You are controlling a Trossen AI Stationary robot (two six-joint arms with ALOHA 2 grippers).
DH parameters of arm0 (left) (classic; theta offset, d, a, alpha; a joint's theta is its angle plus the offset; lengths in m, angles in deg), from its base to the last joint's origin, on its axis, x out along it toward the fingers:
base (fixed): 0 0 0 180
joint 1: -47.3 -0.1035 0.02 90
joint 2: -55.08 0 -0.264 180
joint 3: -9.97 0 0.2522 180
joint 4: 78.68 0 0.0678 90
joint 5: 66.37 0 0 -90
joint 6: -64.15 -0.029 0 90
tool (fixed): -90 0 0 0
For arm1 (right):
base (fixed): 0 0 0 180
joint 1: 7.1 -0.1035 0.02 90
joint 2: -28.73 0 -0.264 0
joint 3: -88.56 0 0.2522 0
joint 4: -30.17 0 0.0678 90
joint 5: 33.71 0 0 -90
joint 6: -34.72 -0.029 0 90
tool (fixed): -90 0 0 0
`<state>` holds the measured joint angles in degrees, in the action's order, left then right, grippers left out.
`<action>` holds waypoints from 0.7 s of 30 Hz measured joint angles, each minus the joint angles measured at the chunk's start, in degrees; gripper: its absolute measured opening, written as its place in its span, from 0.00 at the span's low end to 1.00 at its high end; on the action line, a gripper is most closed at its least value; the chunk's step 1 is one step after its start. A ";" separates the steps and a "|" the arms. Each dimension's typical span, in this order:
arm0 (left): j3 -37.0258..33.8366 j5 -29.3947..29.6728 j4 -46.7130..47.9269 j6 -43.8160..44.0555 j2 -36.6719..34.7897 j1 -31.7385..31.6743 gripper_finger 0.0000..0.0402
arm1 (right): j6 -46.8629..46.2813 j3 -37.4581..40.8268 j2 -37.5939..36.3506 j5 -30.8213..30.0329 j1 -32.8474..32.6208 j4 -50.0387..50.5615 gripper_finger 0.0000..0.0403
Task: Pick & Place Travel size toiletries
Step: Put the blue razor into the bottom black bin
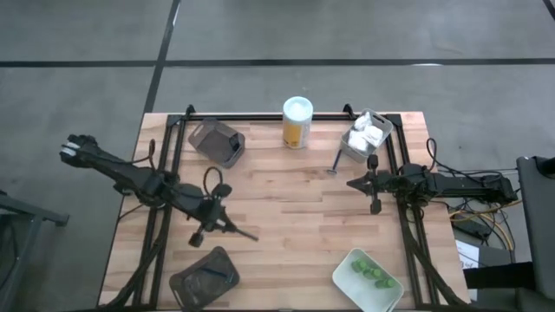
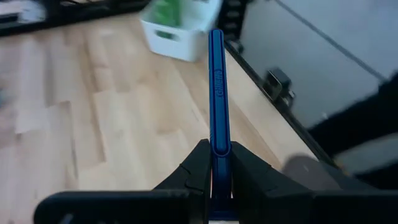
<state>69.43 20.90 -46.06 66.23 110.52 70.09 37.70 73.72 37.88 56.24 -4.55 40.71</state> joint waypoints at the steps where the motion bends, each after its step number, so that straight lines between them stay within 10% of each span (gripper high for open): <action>1: -0.01 -0.02 0.66 -0.50 0.00 0.84 0.11 | 0.02 0.00 0.00 0.00 -0.02 0.01 0.02; 21: 0.45 1.52 5.88 -3.67 -0.15 6.76 0.11 | 0.02 0.00 -0.02 0.00 0.00 0.00 0.02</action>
<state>69.88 22.43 -40.18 62.56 110.37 76.85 37.72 73.72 37.86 56.24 -4.55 40.71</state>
